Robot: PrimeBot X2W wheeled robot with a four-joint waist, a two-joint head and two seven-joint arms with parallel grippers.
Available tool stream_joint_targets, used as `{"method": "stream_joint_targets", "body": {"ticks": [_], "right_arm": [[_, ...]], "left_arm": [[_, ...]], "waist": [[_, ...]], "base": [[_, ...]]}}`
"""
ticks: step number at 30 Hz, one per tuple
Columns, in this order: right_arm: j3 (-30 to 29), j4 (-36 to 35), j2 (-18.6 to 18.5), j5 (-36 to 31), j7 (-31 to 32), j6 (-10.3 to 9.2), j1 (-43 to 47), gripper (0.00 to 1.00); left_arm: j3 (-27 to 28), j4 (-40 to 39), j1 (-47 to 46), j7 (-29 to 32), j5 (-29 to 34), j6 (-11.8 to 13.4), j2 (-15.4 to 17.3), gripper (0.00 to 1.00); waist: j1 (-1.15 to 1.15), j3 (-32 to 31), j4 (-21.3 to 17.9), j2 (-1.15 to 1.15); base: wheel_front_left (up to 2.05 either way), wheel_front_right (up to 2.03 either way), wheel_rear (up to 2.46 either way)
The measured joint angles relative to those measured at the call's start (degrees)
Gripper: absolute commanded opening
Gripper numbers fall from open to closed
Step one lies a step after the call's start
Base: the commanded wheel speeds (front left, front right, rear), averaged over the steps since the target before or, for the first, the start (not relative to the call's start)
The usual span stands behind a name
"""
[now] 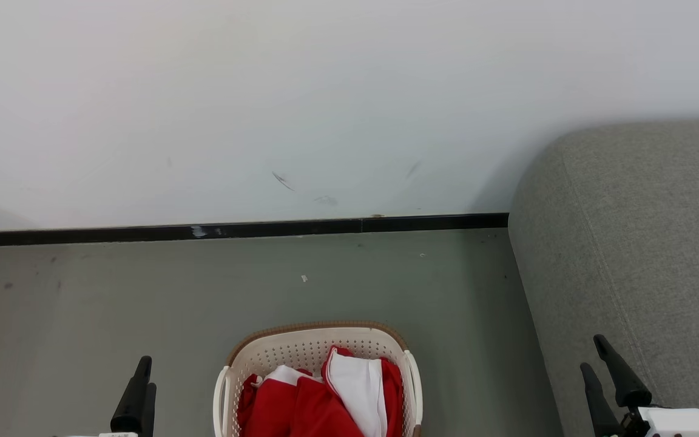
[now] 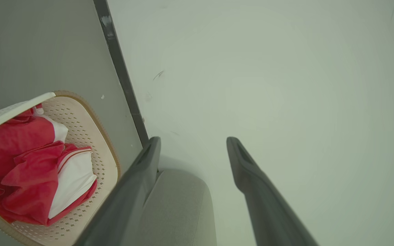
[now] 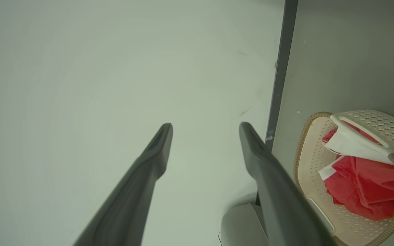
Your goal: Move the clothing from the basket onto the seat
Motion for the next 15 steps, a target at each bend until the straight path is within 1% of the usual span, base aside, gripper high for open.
{"method": "stream_joint_targets", "body": {"ticks": [6, 15], "right_arm": [[1.03, -0.55, 0.00, -1.36, -1.00, 0.00, 0.01, 1.00], [2.34, -1.48, -0.01, -6.65, -2.52, 0.00, 0.00, 1.00]], "left_arm": [[-0.81, -0.96, 0.00, -1.44, 2.01, 0.00, 0.08, 1.00], [-1.47, -2.52, 0.00, -3.01, 6.82, 0.00, 0.60, 1.00]], "waist": [[0.00, 0.00, 0.01, 0.00], [0.03, 0.00, 0.08, 0.00]], "base": [[0.00, 0.00, 0.00], [0.00, 0.00, 0.00]]}}
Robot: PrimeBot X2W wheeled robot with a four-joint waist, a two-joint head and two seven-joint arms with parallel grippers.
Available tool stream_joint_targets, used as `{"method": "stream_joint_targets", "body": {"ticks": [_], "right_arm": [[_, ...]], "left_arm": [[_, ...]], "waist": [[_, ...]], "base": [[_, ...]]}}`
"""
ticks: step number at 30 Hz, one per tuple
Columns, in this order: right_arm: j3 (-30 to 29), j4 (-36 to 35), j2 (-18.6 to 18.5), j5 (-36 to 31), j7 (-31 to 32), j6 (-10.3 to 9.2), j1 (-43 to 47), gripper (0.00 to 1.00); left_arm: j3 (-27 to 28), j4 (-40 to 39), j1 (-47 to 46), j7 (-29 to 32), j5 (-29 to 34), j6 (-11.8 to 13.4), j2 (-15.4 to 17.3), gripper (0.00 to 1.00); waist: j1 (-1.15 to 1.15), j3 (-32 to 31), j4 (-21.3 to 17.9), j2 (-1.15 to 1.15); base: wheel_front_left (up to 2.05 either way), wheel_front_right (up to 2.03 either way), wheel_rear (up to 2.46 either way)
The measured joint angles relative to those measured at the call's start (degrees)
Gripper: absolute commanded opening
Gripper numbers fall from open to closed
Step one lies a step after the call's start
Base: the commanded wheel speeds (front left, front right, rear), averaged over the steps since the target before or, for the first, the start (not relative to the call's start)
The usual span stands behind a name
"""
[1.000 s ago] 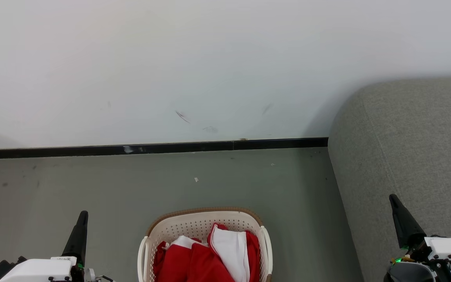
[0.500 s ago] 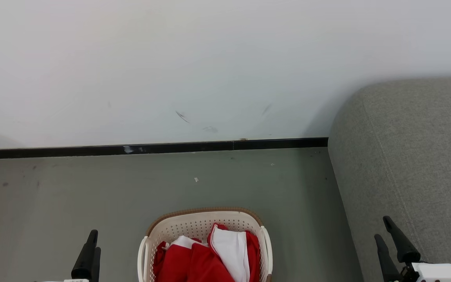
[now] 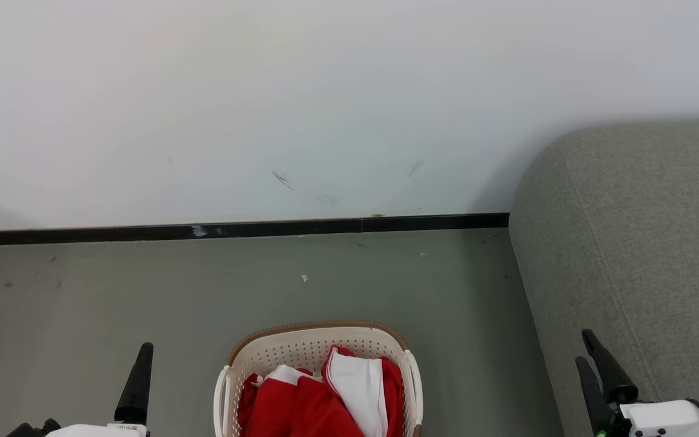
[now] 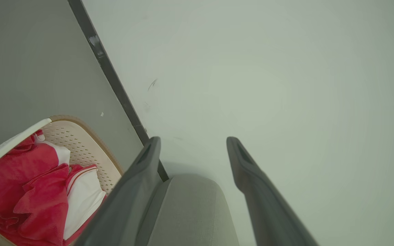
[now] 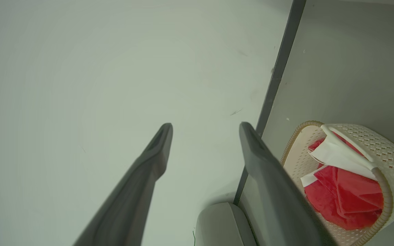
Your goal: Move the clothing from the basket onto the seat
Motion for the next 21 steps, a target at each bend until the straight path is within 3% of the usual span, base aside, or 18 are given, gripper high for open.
{"method": "stream_joint_targets", "body": {"ticks": [11, 15, 21], "right_arm": [[0.40, -2.48, -0.01, -12.00, -1.70, 0.00, -0.19, 1.00], [1.57, -3.61, -0.01, -18.73, -2.81, 0.01, -0.20, 1.00], [2.72, -4.39, -0.02, -26.20, -3.57, 0.01, -0.18, 1.00]], "left_arm": [[-0.20, -4.24, 0.00, -2.47, 12.14, 0.29, 0.53, 1.00], [-1.45, -6.16, 0.00, -3.49, 19.12, 0.89, 1.29, 1.00], [-3.08, -7.77, 0.06, -4.63, 27.31, 2.50, 1.64, 1.00]], "waist": [[0.46, -0.09, 0.27, 0.00], [0.72, -0.32, 0.42, 0.00], [0.93, -0.68, 0.53, 0.00]], "base": [[0.00, 0.00, 0.00], [0.00, 0.00, 0.00], [0.00, 0.00, 0.00]]}}
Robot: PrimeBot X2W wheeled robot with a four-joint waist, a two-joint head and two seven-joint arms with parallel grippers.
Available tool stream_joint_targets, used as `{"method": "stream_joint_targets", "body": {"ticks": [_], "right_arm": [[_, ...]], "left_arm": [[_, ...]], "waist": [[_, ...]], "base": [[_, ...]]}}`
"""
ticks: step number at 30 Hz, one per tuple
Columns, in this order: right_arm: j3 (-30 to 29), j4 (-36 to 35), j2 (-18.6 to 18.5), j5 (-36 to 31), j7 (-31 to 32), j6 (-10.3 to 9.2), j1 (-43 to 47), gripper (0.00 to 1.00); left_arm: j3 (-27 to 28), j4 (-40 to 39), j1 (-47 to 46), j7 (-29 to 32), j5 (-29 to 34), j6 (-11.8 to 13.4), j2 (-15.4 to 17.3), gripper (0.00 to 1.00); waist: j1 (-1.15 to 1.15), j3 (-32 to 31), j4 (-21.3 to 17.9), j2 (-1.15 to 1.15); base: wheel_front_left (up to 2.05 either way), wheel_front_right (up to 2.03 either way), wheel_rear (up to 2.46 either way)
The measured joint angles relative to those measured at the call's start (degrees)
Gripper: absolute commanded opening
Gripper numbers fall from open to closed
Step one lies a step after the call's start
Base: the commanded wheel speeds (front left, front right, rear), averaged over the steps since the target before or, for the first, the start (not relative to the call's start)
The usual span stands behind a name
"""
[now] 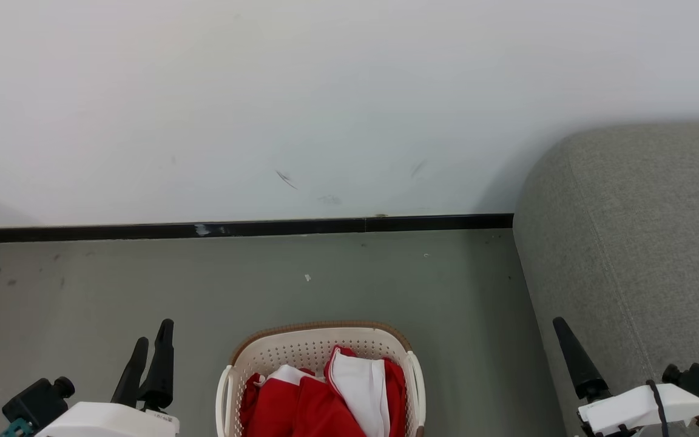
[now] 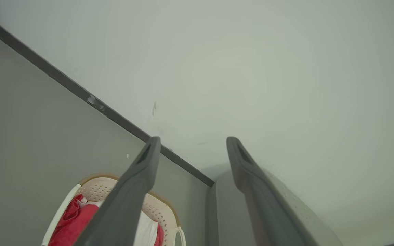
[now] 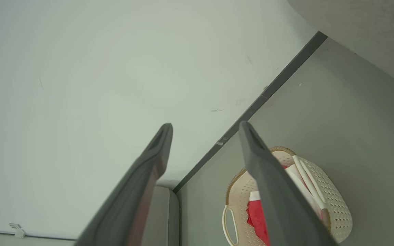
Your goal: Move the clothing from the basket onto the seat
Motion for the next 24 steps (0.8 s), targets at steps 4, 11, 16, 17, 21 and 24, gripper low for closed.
{"method": "stream_joint_targets", "body": {"ticks": [4, 11, 16, 17, 21, 24], "right_arm": [[1.01, -0.44, 0.00, -5.13, -0.81, 0.01, 0.05, 1.00], [2.19, -0.90, -0.01, -12.76, -2.13, 0.01, 0.30, 1.00], [3.08, -1.38, -0.01, -17.39, -2.98, 0.02, 0.97, 1.00], [3.23, -1.47, -0.01, -18.36, -3.08, 0.02, 1.29, 1.00], [4.11, -1.78, -0.01, -21.96, -3.83, 0.02, 1.69, 1.00], [4.81, -2.41, -0.01, -24.64, -4.48, 0.03, 1.69, 1.00]], "left_arm": [[-1.21, -0.80, 0.58, -0.93, 5.21, 0.82, 0.32, 1.00], [-3.53, -1.83, 2.43, -2.44, 13.29, 2.89, 0.46, 1.00], [-5.01, -2.45, 3.36, -3.46, 18.67, 4.26, 0.59, 1.00], [-5.28, -2.49, 3.53, -3.69, 19.51, 4.50, 0.60, 1.00], [-6.12, -2.97, 3.66, -4.48, 23.26, 5.66, 0.65, 1.00], [-6.46, -3.41, 4.31, -4.98, 26.09, 6.70, 0.70, 1.00]], "waist": [[0.04, -0.22, 0.04, 0.00], [-0.08, -0.53, 0.13, 0.00], [-0.34, -0.64, 0.26, 0.00], [-0.39, -0.66, 0.28, 0.00], [-0.58, -0.67, 0.37, 0.00], [-0.71, -0.60, 0.41, 0.00]], "base": [[0.00, 0.00, 0.00], [0.00, 0.00, 0.00], [0.00, 0.00, 0.00], [0.00, 0.00, 0.00], [0.00, 0.00, 0.00], [0.00, 0.00, 0.00]]}}
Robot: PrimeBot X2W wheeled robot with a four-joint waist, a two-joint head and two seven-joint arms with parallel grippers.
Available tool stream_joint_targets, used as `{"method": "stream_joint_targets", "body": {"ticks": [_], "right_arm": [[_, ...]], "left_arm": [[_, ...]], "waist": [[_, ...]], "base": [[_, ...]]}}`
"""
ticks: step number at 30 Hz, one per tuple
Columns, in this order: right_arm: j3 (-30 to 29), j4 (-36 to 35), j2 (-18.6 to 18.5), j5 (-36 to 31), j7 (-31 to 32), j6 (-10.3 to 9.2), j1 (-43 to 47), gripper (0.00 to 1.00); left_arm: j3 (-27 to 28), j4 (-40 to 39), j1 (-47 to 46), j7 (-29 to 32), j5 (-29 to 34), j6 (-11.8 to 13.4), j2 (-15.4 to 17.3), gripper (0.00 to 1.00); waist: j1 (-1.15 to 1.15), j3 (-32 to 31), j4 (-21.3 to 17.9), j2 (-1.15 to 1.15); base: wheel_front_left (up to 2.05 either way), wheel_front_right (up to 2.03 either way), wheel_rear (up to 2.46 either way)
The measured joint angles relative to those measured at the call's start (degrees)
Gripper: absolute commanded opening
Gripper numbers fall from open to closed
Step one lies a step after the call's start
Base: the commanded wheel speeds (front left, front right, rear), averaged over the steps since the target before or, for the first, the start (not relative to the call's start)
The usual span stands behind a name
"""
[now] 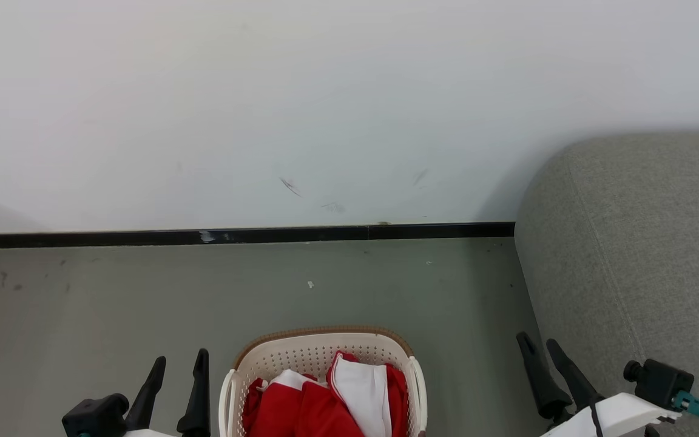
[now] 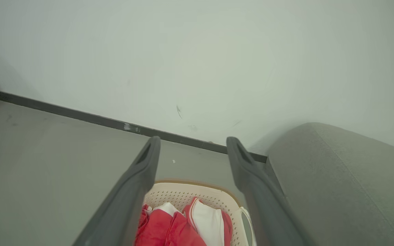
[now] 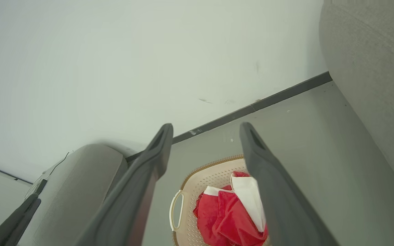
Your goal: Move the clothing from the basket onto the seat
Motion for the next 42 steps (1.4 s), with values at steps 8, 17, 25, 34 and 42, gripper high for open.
{"method": "stream_joint_targets", "body": {"ticks": [8, 17, 25, 34, 42], "right_arm": [[1.12, -0.91, -0.01, -6.84, -1.34, 0.02, 0.04, 1.00], [2.66, -2.02, -0.02, -14.51, -3.00, 0.03, 0.08, 1.00], [3.90, -2.80, -0.03, -21.50, -4.28, 0.04, 0.43, 1.00], [5.33, -4.03, -0.03, -29.64, -6.06, 0.04, 0.88, 1.00], [5.61, -4.50, -0.04, -32.45, -6.57, 0.05, 0.87, 1.00]], "left_arm": [[-0.97, -1.11, 0.42, -1.81, 6.81, 2.22, 0.25, 1.00], [-1.92, -2.56, 0.42, -3.72, 13.96, 4.35, 0.48, 1.00], [-2.61, -3.37, 1.50, -5.54, 19.27, 6.23, 0.51, 1.00], [-3.43, -4.46, 1.74, -7.57, 25.98, 7.77, 0.71, 1.00], [-3.27, -4.22, 2.42, -8.06, 27.36, 8.43, 0.69, 1.00]], "waist": [[-0.15, 0.26, 0.08, 0.00], [-0.19, 0.40, 0.18, 0.00], [-0.21, 0.44, 0.25, 0.00], [-0.21, 0.58, 0.38, 0.00], [-0.21, 0.75, 0.40, 0.00]], "base": [[0.00, 0.00, 0.00], [0.00, 0.00, 0.00], [0.00, 0.00, 0.00], [0.00, 0.00, 0.00], [0.00, 0.00, 0.00]]}}
